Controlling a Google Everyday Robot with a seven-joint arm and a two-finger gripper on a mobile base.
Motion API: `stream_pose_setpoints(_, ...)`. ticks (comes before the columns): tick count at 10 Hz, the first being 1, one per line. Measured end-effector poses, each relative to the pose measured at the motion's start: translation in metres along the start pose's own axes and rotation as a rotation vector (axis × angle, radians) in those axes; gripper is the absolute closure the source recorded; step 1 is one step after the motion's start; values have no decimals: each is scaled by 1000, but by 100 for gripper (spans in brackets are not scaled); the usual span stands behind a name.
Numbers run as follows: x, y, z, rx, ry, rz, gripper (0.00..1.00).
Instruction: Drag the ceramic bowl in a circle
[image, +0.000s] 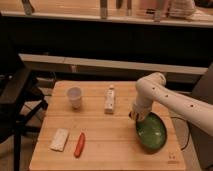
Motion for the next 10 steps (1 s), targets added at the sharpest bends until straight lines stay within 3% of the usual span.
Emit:
stream_pose_setpoints(3,-7,8,-2,-9,-2,-6,100)
stream_pose_setpoints(6,-9,-6,-1,-13,-2,-52,100)
stream_pose_setpoints(10,2,11,-3,-24,5,-82,100)
